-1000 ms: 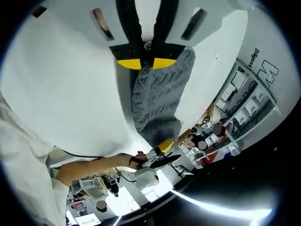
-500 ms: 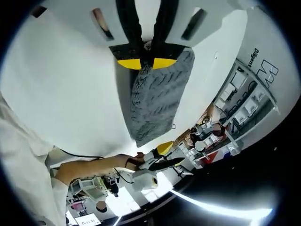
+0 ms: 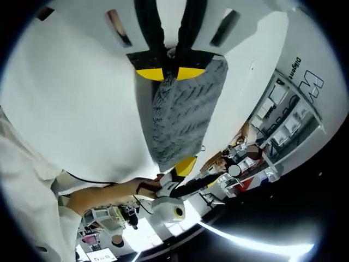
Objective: Open the folded towel by lifting each exposed corner and separating the folded layers until the towel lies flat within the target outline without major curled edges
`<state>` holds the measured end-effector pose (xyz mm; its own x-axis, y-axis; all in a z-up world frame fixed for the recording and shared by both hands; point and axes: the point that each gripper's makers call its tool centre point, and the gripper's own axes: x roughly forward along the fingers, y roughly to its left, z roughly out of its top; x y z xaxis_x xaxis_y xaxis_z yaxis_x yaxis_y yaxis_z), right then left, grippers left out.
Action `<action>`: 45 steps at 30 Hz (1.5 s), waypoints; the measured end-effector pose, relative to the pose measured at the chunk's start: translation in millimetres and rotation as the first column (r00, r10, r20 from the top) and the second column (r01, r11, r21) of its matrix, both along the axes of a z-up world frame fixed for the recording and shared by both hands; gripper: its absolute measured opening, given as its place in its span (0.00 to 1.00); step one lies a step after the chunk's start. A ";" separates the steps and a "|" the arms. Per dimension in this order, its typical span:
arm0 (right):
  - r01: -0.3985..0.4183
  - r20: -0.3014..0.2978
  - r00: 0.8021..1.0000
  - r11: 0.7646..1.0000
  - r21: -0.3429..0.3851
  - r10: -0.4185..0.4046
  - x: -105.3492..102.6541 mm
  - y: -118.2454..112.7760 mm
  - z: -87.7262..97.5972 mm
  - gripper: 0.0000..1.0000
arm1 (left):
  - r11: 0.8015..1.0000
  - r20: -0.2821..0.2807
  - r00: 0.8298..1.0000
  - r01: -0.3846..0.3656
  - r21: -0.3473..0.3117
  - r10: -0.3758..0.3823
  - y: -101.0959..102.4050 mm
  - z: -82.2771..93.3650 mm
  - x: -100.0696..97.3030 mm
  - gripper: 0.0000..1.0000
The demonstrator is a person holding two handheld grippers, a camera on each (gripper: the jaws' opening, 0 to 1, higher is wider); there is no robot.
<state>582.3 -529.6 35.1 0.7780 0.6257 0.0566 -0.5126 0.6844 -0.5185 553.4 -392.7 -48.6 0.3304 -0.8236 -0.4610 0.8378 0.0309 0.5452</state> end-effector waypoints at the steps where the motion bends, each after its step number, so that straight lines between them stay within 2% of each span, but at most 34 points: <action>1: -0.042 -0.012 0.999 0.999 0.003 0.042 0.9 5.4 -1.7 0.76 | 1.000 -0.002 1.000 -0.001 -0.001 0.001 0.0 -0.2 0.1 0.05; 6: -0.129 -0.045 0.991 0.989 -0.066 0.126 0.2 28.2 -11.3 0.75 | 1.000 -0.014 1.000 -0.003 -0.007 0.003 1.3 -1.3 5.1 0.05; 9: -0.202 -0.075 0.978 0.970 -0.135 0.193 -6.1 55.5 -19.3 0.72 | 1.000 -0.018 1.000 -0.006 -0.013 0.005 1.3 -0.6 6.1 0.05; 11: -0.232 -0.074 0.973 0.948 -0.219 0.221 -10.0 73.3 -23.4 0.66 | 1.000 -0.018 1.000 -0.006 -0.016 0.005 1.5 -0.5 7.2 0.05; 12: -0.247 -0.101 0.968 0.942 -0.225 0.230 -12.3 79.9 -25.3 0.62 | 1.000 -0.022 1.000 -0.007 -0.019 0.007 1.5 -0.8 7.5 0.05; 13: -0.283 -0.118 0.957 0.939 -0.197 0.263 -17.5 92.2 -21.9 0.60 | 1.000 -0.027 1.000 -0.010 -0.024 0.009 1.7 -0.7 8.1 0.05; 15: -0.339 -0.127 0.939 0.927 -0.163 0.321 -25.0 107.3 -16.9 0.61 | 0.999 -0.047 0.999 -0.015 -0.037 0.013 1.8 -0.3 8.9 0.05; 16: -0.351 -0.130 0.934 0.921 -0.171 0.332 -26.1 113.2 -16.3 0.61 | 0.999 -0.052 0.999 -0.014 -0.042 0.011 1.6 -0.1 8.8 0.05; 17: -0.373 -0.158 0.924 0.910 -0.180 0.348 -29.9 118.7 -20.2 0.60 | 0.999 -0.050 0.999 -0.015 -0.040 0.013 1.9 -0.3 9.1 0.05; 18: -0.408 -0.192 0.908 0.891 -0.201 0.372 -33.8 124.0 -25.2 0.58 | 0.999 -0.047 0.999 -0.018 -0.038 0.017 2.4 -0.4 9.5 0.05; 19: -0.435 -0.221 0.893 0.880 -0.192 0.393 -38.8 128.4 -27.0 0.54 | 0.999 -0.046 0.999 -0.020 -0.040 0.018 2.4 0.0 9.7 0.05; 21: -0.472 -0.246 0.868 0.872 -0.134 0.432 -43.4 135.0 -22.7 0.52 | 0.999 -0.048 0.999 -0.020 -0.046 0.017 2.0 1.2 9.1 0.05; 22: -0.461 -0.232 0.876 0.875 -0.147 0.423 -40.3 134.2 -21.2 0.52 | 0.999 -0.049 0.999 -0.021 -0.048 0.018 2.1 1.5 9.3 0.05; 24: -0.432 -0.209 0.896 0.876 -0.216 0.391 -34.5 134.1 -23.7 0.52 | 0.998 -0.051 0.998 -0.023 -0.052 0.021 3.0 2.3 10.0 0.05; 25: -0.431 -0.213 0.899 0.862 -0.268 0.383 -34.3 134.9 -29.3 0.50 | 0.998 -0.051 0.998 -0.024 -0.055 0.021 3.4 3.2 10.3 0.05; 27: -0.459 -0.236 0.885 0.836 -0.300 0.401 -38.7 139.5 -35.9 0.43 | 0.997 -0.054 0.998 -0.027 -0.066 0.024 4.0 4.9 11.2 0.05; 29: -0.470 -0.246 0.879 0.829 -0.303 0.408 -40.4 144.0 -40.0 0.42 | 0.997 -0.057 0.998 -0.028 -0.068 0.024 4.1 4.6 11.3 0.05; 31: -0.463 -0.239 0.884 0.825 -0.326 0.402 -38.8 145.8 -43.9 0.44 | 0.997 -0.060 0.998 -0.028 -0.067 0.024 4.0 3.8 11.2 0.05; 32: -0.468 -0.250 0.882 0.795 -0.385 0.399 -38.3 147.0 -53.5 0.44 | 0.997 -0.060 0.998 -0.029 -0.068 0.025 4.0 3.5 11.4 0.05; 34: -0.495 -0.260 0.869 0.756 -0.429 0.421 -40.6 152.2 -59.6 0.39 | 0.997 -0.064 0.998 -0.030 -0.071 0.025 4.1 3.2 11.4 0.05; 36: -0.499 -0.278 0.866 0.759 -0.418 0.416 -37.5 157.5 -60.3 0.39 | 0.997 -0.067 0.997 -0.033 -0.075 0.028 4.4 3.1 11.9 0.05; 39: -0.510 -0.301 0.859 0.727 -0.460 0.413 -35.4 161.1 -70.6 0.40 | 0.996 -0.072 0.997 -0.036 -0.085 0.030 5.0 4.2 12.7 0.05; 42: -0.502 -0.309 0.864 0.735 -0.456 0.398 -30.2 160.3 -78.2 0.38 | 0.995 -0.078 0.996 -0.040 -0.092 0.032 5.9 5.0 13.1 0.05; 44: -0.530 -0.332 0.845 0.730 -0.431 0.418 -32.1 160.3 -81.4 0.31 | 0.996 -0.078 0.996 -0.039 -0.085 0.033 6.5 4.3 12.8 0.05; 45: -0.533 -0.333 0.844 0.731 -0.427 0.421 -31.7 160.1 -81.1 0.27 | 0.996 -0.075 0.997 -0.039 -0.080 0.033 6.8 4.0 12.6 0.05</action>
<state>550.6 -369.5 -46.0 0.3269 0.8150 -0.4785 -0.8303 0.0059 -0.5572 566.0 -385.8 -44.6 0.3282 -0.8475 -0.4172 0.8729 0.1034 0.4768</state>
